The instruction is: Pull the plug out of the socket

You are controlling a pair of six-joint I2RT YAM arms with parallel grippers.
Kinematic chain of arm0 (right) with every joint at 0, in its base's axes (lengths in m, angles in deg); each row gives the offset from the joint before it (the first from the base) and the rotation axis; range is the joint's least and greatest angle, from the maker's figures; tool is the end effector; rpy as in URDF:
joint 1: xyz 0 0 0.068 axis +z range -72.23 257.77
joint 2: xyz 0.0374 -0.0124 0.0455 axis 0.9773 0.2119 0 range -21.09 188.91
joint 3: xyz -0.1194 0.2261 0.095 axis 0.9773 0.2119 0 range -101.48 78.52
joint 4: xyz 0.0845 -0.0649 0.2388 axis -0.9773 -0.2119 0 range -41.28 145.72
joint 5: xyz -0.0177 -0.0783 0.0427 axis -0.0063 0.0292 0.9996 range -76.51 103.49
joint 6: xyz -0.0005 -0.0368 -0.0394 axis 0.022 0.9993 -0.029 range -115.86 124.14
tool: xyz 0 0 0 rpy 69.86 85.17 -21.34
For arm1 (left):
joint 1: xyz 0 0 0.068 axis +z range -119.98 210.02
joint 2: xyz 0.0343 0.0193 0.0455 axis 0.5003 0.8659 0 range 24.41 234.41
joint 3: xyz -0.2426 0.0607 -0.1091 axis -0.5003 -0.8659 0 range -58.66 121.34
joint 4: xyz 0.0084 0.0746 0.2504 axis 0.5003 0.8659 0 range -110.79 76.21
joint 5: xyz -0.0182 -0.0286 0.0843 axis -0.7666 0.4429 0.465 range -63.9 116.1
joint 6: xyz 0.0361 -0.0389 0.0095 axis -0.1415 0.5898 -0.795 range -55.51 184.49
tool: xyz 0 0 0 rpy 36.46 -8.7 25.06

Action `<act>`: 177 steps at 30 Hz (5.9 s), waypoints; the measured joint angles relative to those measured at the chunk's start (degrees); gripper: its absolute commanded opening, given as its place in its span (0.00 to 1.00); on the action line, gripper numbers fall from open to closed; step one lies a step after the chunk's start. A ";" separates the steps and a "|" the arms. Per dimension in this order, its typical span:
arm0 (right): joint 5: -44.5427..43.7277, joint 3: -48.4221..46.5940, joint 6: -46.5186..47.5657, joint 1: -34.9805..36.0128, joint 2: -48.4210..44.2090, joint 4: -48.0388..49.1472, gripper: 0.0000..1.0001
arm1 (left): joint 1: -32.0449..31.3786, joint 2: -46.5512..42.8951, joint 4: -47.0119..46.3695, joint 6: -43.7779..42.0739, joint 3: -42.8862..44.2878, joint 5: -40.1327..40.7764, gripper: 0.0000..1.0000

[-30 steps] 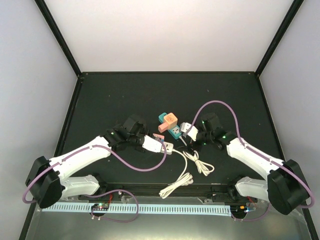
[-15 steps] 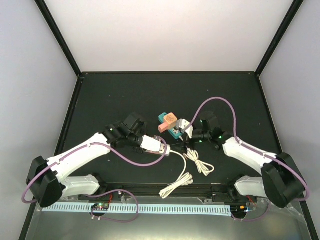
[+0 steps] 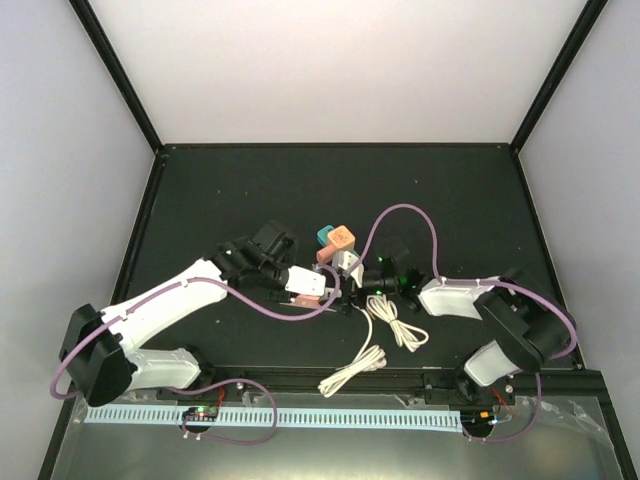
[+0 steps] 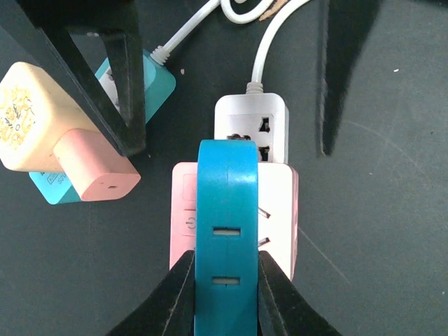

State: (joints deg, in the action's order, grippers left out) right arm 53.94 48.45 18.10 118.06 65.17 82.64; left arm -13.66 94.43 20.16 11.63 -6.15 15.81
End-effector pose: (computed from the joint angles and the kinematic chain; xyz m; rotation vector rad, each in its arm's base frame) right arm 0.1965 0.1970 0.1573 -1.3312 1.6259 1.0108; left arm 0.1681 -0.1693 0.2523 1.9646 1.6645 -0.1728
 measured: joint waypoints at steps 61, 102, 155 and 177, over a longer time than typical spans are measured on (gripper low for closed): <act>2.16 -2.91 -1.20 4.63 16.85 19.58 0.13 | 2.69 3.87 10.25 8.83 8.87 -7.58 0.02; 4.33 -11.82 5.09 4.63 -2.40 -4.13 0.76 | 6.10 -10.05 18.21 8.79 9.64 -5.05 0.01; 6.73 -26.03 -6.60 5.92 -9.44 -32.50 0.01 | 9.68 -11.91 21.22 15.45 15.17 -14.53 0.99; 18.82 -28.48 -50.16 -6.80 -9.51 -3.91 0.01 | 14.82 -25.18 5.03 18.05 6.71 -15.78 0.99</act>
State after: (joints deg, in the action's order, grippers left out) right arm 72.76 19.97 -32.07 111.26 55.66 78.72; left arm 1.16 69.25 25.19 29.68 0.56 0.03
